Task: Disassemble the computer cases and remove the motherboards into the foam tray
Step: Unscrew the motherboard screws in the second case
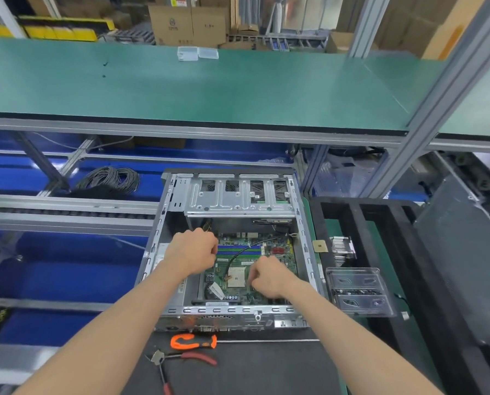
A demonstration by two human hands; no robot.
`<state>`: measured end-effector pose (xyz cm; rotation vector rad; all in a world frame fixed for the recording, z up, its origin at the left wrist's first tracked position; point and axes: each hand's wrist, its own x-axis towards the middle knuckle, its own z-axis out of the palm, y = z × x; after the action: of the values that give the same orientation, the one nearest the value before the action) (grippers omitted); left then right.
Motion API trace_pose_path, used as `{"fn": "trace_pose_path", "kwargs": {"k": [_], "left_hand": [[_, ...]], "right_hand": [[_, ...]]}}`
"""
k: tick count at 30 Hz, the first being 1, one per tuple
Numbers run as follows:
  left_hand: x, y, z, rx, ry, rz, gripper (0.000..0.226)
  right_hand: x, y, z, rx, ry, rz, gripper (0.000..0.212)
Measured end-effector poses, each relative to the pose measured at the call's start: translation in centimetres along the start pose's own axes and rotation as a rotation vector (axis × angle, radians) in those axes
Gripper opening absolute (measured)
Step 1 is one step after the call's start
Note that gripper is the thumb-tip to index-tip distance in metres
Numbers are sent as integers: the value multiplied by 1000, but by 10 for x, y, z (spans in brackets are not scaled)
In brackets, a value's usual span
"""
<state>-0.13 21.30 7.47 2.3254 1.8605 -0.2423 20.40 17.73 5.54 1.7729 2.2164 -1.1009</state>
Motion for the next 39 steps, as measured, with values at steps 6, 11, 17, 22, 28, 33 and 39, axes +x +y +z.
{"fn": "trace_pose_path", "kwargs": {"k": [6, 11, 17, 22, 28, 33, 39], "left_hand": [[-9, 1, -9, -223, 159, 34, 18], [-28, -1, -1, -418, 233, 222, 10], [-63, -3, 8, -439, 323, 362, 17], [-116, -3, 27, -395, 625, 424, 11], [-174, -2, 70, -186, 747, 484, 15], [-199, 6, 118, -114, 417, -102, 18], [-185, 7, 142, -380, 179, -488, 26]], "right_hand": [[-17, -16, -16, 75, 194, -116, 14], [-42, -45, -13, 23, 224, -237, 12], [-78, -61, 9, -172, 574, -479, 10], [-109, -44, 54, -433, 664, -888, 13], [-94, -21, 108, -683, 226, -515, 22], [-82, -13, 133, -737, 177, -381, 35], [-80, -18, 144, -778, 192, -367, 40]]}}
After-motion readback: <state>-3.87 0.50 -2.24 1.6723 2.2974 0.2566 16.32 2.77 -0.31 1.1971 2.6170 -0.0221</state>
